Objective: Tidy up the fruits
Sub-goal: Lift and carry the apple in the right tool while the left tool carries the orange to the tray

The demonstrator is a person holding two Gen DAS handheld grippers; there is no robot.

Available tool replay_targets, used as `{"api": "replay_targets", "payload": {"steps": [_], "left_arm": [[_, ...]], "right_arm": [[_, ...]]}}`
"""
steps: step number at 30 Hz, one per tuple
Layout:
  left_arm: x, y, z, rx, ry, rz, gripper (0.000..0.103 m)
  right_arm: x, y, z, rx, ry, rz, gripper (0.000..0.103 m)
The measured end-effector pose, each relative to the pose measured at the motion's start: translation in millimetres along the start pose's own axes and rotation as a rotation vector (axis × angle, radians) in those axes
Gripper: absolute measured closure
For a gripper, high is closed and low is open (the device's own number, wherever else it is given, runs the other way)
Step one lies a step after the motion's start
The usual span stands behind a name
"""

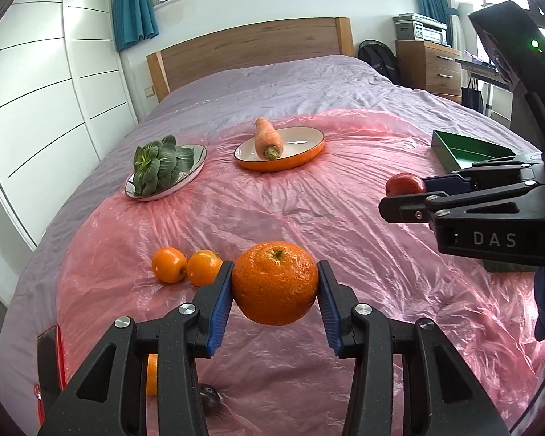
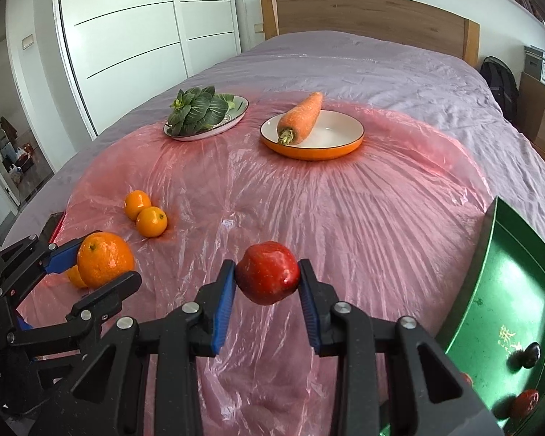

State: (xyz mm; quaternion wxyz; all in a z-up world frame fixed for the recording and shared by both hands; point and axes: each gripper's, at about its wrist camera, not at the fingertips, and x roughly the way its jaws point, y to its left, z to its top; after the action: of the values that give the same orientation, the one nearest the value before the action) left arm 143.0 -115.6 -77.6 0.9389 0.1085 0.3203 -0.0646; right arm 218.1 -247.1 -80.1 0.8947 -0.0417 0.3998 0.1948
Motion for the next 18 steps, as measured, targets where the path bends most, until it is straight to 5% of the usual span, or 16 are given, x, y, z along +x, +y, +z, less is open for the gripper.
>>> {"api": "replay_targets", "payload": {"steps": [12, 18], "left_arm": [[-21.7, -19.5, 1.0, -0.012, 0.035, -0.115, 0.064], [-41.0, -28.6, -12.7, -0.071, 0.146, -0.286, 0.064]], "right_arm": [[-34.4, -9.2, -32.0, 0.047, 0.041, -0.026, 0.041], [-55.7, -12.3, -44.7, 0.058, 0.048, -0.032, 0.041]]}}
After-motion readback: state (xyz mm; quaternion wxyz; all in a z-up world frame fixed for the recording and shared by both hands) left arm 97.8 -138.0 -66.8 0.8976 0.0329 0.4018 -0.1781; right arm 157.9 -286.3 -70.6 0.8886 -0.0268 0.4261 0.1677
